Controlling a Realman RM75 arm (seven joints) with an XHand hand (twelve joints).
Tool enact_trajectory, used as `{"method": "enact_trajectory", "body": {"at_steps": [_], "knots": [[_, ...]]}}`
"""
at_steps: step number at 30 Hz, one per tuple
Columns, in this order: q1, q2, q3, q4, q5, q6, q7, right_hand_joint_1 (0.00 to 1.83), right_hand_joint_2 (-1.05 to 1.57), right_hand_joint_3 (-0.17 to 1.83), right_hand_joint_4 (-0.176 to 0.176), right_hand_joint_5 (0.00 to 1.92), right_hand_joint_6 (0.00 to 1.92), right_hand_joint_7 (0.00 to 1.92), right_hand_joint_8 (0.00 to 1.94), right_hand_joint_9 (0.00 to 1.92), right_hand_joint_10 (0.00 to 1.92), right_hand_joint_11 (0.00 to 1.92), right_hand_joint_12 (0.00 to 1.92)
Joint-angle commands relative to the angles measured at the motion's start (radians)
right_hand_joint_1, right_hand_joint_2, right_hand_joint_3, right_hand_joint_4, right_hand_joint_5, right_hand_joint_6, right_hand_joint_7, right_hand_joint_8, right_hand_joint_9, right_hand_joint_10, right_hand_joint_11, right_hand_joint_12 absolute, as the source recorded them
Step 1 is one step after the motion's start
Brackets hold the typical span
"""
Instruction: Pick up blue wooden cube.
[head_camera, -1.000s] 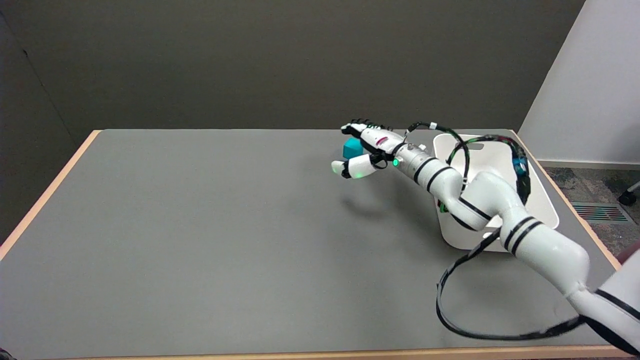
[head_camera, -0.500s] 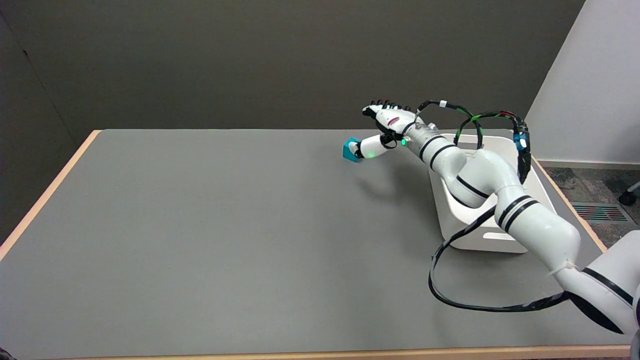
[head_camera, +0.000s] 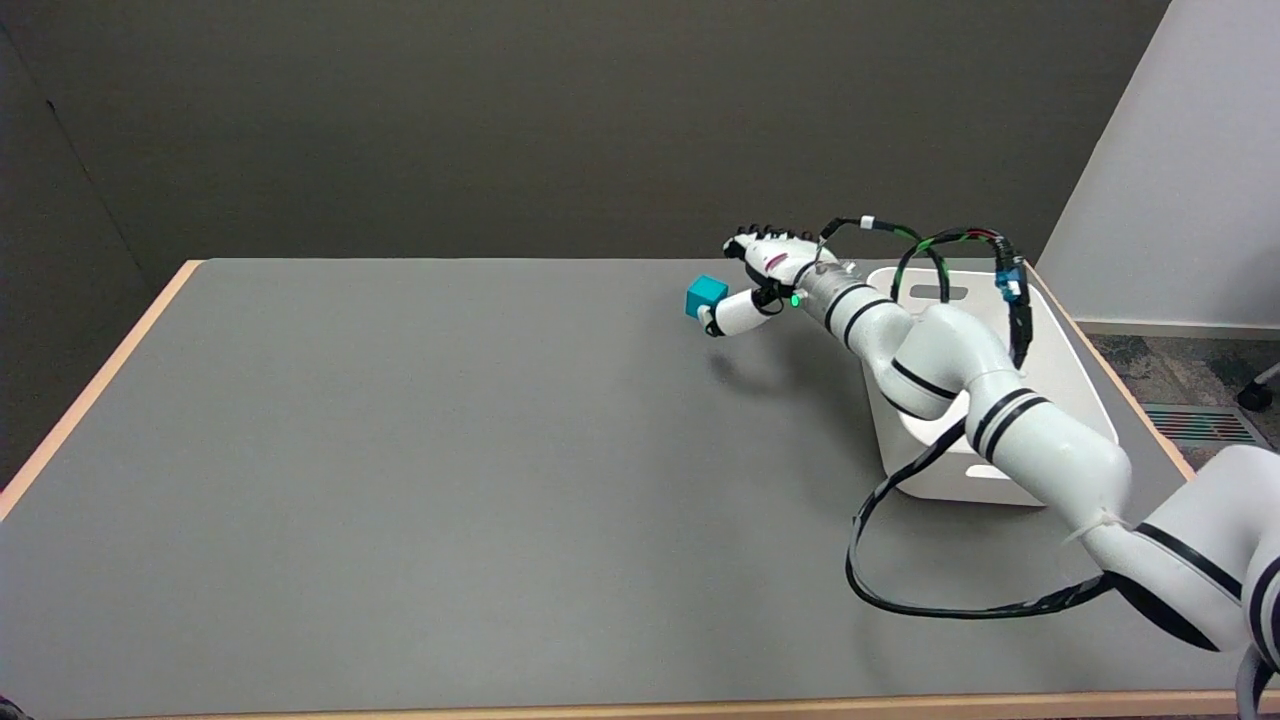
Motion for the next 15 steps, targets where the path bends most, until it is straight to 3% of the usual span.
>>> {"method": "enact_trajectory", "body": {"at_steps": [1,15], "knots": [[0.091,-0.089,-0.029,0.210,-0.024,-0.052,0.002,0.41,0.60,0.95,-0.173,0.07,0.45,0.08,0.33,0.02,0.44,0.00,0.96],[0.112,-0.142,-0.004,0.277,-0.024,-0.133,-0.003,0.41,0.64,0.90,-0.171,0.09,0.41,0.11,0.30,0.02,0.46,0.00,1.01]]}}
